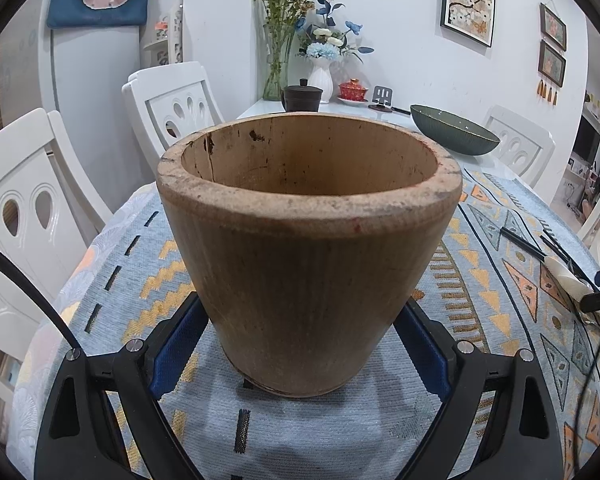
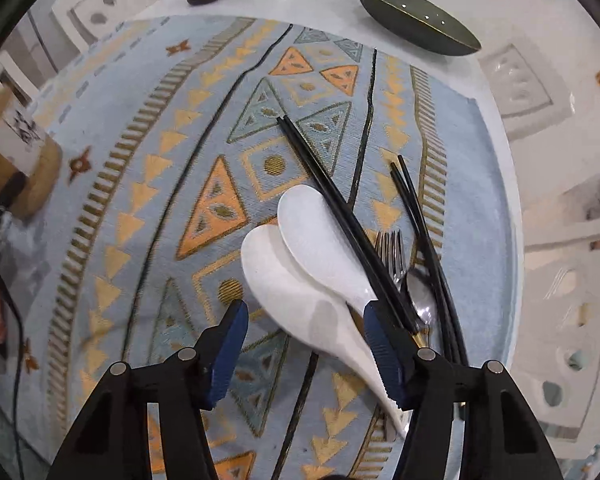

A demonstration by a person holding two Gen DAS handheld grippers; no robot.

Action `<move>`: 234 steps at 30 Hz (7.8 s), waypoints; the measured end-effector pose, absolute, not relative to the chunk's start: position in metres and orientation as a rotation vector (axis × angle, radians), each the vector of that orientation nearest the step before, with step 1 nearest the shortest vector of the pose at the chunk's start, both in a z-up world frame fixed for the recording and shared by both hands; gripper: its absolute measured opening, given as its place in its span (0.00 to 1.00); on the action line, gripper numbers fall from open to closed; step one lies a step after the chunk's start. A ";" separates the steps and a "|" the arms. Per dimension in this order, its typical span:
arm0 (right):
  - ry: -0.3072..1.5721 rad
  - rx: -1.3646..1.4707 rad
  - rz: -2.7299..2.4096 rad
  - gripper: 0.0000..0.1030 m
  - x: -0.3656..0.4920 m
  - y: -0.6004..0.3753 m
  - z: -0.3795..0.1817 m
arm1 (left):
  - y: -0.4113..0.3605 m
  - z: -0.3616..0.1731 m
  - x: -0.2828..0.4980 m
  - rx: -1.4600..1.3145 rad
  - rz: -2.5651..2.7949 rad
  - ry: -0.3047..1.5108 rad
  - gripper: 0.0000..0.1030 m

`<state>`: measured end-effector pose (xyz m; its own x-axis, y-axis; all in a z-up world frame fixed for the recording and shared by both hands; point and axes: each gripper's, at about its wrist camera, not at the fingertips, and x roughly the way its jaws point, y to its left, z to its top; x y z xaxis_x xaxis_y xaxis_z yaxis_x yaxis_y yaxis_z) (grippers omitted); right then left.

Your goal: Organize utensils

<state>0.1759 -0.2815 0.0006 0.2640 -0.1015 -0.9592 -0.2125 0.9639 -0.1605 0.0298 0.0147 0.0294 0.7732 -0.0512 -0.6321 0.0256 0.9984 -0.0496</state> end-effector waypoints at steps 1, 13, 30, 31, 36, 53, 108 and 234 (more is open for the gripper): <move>1.309 -0.292 0.057 0.37 0.178 -0.281 -0.002 | 0.015 0.029 0.030 -0.040 -0.042 0.688 0.91; 1.271 0.063 0.065 0.05 0.188 -0.319 0.037 | 0.015 0.028 0.032 -0.036 -0.041 0.695 0.91; 1.353 0.183 0.072 0.05 0.194 -0.325 0.005 | 0.015 0.027 0.033 -0.035 -0.041 0.698 0.91; 1.375 0.185 0.061 0.05 0.196 -0.325 0.000 | 0.015 0.026 0.032 -0.034 -0.042 0.699 0.91; 1.397 0.199 0.045 0.05 0.192 -0.331 0.001 | 0.015 0.026 0.033 -0.033 -0.041 0.700 0.91; 1.474 0.395 0.060 0.50 0.173 -0.367 -0.014 | 0.016 0.023 0.034 -0.029 -0.040 0.712 0.91; 1.552 0.225 0.094 0.10 0.208 -0.253 -0.028 | 0.015 0.023 0.039 -0.026 -0.038 0.731 0.92; 1.360 0.043 -0.141 0.57 0.214 -0.288 -0.027 | 0.019 0.019 0.047 -0.036 -0.042 0.802 0.91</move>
